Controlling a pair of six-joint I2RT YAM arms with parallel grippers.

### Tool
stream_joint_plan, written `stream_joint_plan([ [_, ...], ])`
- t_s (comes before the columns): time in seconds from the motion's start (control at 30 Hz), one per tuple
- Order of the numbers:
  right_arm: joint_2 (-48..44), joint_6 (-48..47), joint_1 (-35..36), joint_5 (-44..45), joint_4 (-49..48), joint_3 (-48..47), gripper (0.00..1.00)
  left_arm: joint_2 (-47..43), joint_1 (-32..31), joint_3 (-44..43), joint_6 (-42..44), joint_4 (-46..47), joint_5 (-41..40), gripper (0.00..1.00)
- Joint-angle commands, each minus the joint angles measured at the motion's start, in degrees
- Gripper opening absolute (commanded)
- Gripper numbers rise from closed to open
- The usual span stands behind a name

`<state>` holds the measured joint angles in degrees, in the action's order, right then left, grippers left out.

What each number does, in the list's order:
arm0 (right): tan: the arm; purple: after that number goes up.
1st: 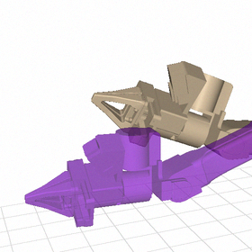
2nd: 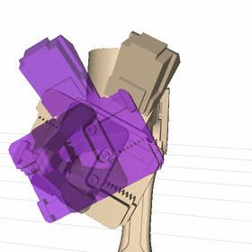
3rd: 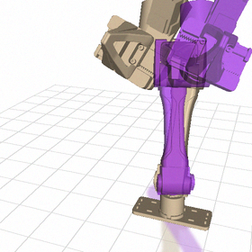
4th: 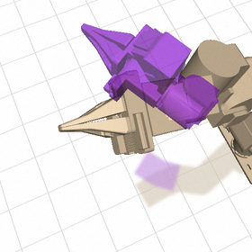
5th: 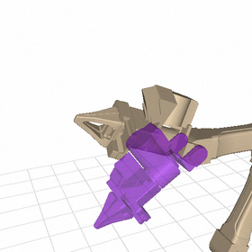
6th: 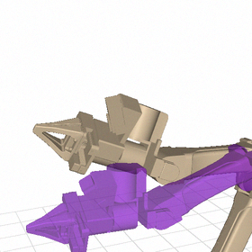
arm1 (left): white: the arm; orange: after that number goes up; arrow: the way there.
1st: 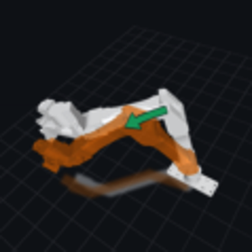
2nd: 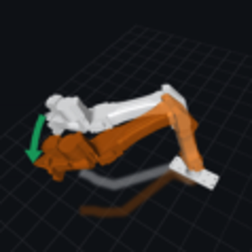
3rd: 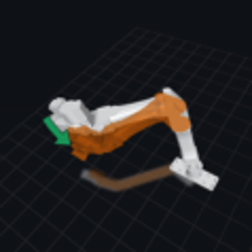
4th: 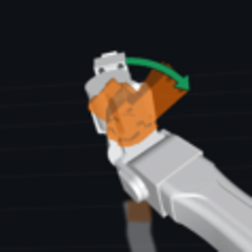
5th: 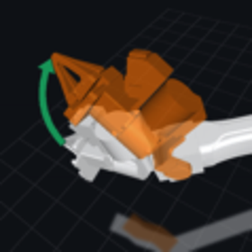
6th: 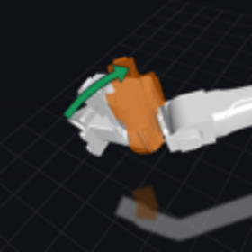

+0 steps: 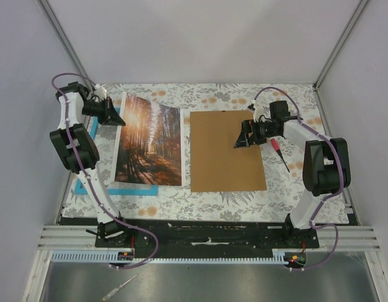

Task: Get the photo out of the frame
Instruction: Adjust the photo frame item on the photo frame.

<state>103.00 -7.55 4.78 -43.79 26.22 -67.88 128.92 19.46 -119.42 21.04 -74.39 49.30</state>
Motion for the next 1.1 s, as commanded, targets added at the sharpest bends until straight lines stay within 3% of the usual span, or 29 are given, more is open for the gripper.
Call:
stream_joint_plan([
  [0.0, -0.96, -1.06, 0.85, 0.02, -0.11, 0.11, 0.98, 0.36, 1.54, -3.89, 7.44, -9.28, -2.62, 0.05],
  [0.67, -1.93, -1.41, 2.87, -1.12, 0.24, 0.29, 0.98, 7.92, 6.55, -10.14, 8.76, -7.97, -12.30, 0.08],
  [0.83, -2.37, -1.33, 7.60, -4.90, 0.50, -1.20, 0.98, 8.10, 6.55, -6.98, 8.15, -6.30, -9.84, 0.11],
  [1.07, 0.18, -0.62, 16.22, -8.15, 2.70, -8.67, 0.98, 8.71, 6.46, -1.53, 6.21, -1.55, -10.36, 0.25],
])
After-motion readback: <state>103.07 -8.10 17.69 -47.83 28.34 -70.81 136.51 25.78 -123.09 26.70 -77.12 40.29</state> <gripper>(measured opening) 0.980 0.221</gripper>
